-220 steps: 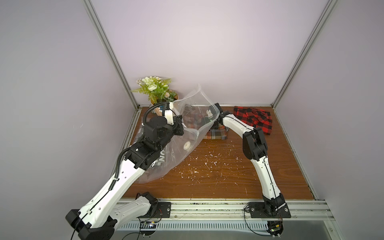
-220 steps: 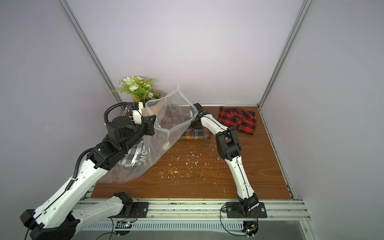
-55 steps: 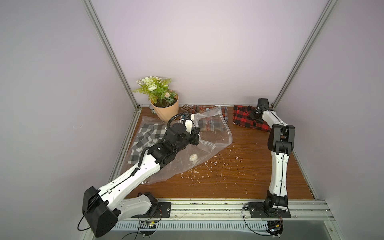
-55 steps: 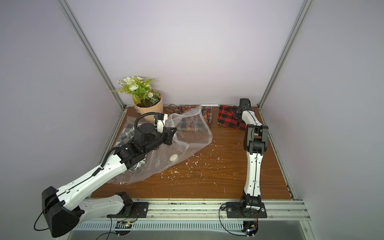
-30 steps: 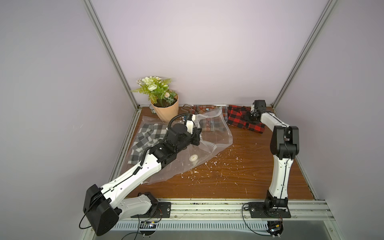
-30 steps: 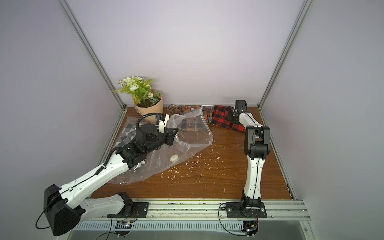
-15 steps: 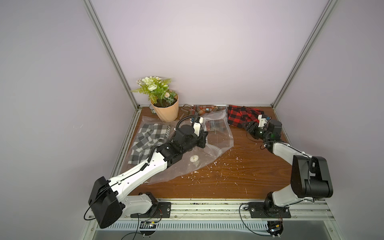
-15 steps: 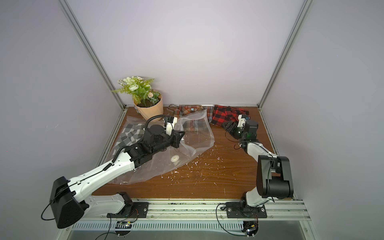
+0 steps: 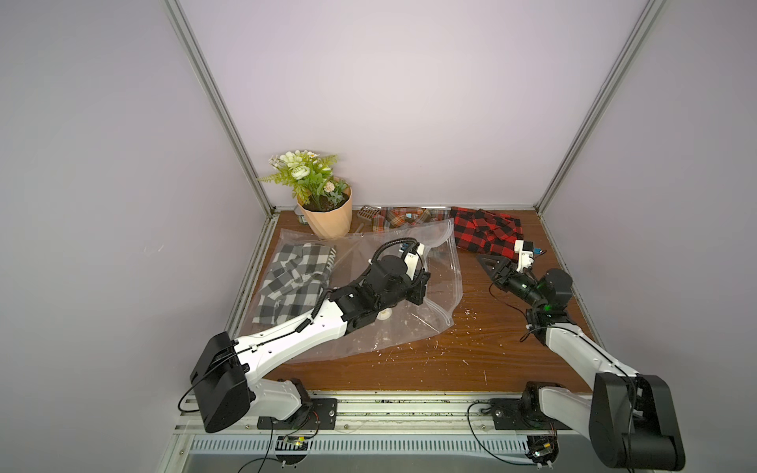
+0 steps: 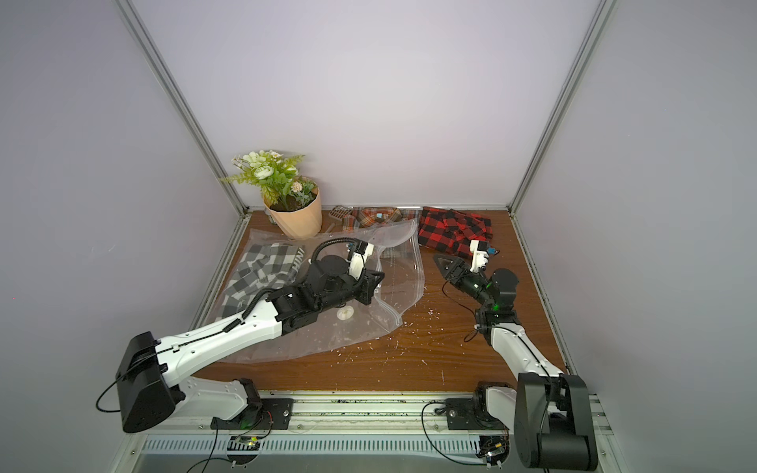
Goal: Take the shirt out of the vacuum bag
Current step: Take out the shirt from the vacuum bag.
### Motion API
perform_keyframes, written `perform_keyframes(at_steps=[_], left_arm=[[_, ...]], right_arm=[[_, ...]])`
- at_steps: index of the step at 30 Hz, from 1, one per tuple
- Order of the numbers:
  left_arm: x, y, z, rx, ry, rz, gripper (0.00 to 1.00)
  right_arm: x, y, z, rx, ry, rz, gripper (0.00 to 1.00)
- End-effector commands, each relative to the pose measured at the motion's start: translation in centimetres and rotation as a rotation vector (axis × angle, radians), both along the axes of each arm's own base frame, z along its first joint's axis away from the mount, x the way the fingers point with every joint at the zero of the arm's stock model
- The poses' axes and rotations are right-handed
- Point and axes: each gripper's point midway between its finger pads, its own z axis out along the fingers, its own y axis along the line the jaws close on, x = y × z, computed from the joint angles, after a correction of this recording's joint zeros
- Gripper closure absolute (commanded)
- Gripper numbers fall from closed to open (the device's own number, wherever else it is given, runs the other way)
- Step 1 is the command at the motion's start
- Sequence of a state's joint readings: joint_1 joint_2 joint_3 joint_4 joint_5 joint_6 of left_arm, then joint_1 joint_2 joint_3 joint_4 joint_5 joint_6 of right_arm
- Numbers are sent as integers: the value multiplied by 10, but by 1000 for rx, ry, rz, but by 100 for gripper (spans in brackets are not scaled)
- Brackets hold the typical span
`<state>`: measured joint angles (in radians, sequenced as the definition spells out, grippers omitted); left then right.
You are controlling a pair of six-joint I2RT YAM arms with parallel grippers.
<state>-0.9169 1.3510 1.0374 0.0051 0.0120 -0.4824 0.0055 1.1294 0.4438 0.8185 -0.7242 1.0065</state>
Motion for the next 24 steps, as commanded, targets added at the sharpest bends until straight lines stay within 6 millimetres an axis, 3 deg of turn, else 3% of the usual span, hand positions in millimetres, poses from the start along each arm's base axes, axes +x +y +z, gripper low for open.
perform_keyframes(at_steps=[1, 14, 19, 24], left_arm=[[-3, -15, 33, -73, -56, -5, 100], [-48, -91, 47, -78, -62, -167, 100], [-68, -114, 64, -118, -70, -236, 100], [-77, -124, 69, -139, -62, -262, 100]], right_arm=[[-17, 21, 3, 11, -16, 93, 30], [-38, 79, -36, -24, 46, 282, 33], [-56, 96, -68, -54, 108, 362, 30], [-69, 112, -99, -46, 154, 424, 28]])
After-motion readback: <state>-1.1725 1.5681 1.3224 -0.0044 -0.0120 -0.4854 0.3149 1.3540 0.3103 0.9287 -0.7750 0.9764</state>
